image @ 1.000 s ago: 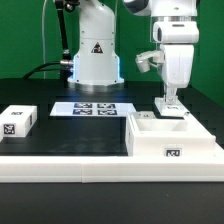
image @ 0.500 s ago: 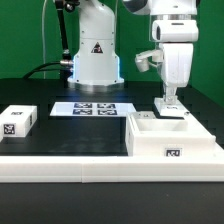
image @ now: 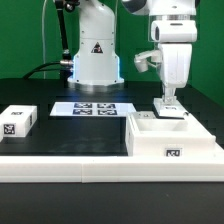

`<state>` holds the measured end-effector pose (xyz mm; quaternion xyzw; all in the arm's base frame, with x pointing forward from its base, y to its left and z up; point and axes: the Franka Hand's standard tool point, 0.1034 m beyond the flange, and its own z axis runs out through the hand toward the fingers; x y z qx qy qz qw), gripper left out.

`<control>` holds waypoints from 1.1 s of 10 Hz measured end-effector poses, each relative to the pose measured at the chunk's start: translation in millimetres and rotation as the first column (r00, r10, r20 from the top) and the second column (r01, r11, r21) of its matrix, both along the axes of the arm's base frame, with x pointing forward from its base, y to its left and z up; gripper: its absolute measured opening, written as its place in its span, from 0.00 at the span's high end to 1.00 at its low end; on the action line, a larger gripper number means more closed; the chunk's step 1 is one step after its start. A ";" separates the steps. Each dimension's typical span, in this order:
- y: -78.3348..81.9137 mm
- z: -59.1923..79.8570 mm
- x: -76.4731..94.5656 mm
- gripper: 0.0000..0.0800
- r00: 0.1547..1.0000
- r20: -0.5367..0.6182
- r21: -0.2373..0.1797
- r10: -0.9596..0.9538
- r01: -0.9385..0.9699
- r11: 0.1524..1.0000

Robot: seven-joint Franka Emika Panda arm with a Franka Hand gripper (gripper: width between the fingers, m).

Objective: Assemble cabinet

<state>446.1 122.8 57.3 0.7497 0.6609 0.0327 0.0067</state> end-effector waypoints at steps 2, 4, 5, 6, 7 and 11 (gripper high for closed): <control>-1.4 1.0 2.5 0.91 1.000 0.000 -0.001 -0.004 0.004 1.000; -2.4 1.4 3.8 0.91 1.000 -0.005 -0.004 -0.010 0.010 1.000; -2.6 1.3 3.7 0.91 1.000 -0.005 -0.004 -0.010 0.010 1.000; -2.6 1.2 3.7 0.91 1.000 -0.005 -0.004 -0.010 0.010 1.000; -2.6 1.2 3.9 0.91 1.000 -0.006 -0.004 -0.010 0.010 1.000; -3.3 0.3 6.1 0.91 1.000 -0.012 -0.006 -0.010 0.010 1.000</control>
Offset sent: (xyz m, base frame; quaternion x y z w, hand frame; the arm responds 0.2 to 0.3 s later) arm -0.0012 0.0045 0.0034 -0.0110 0.0113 0.0162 0.9997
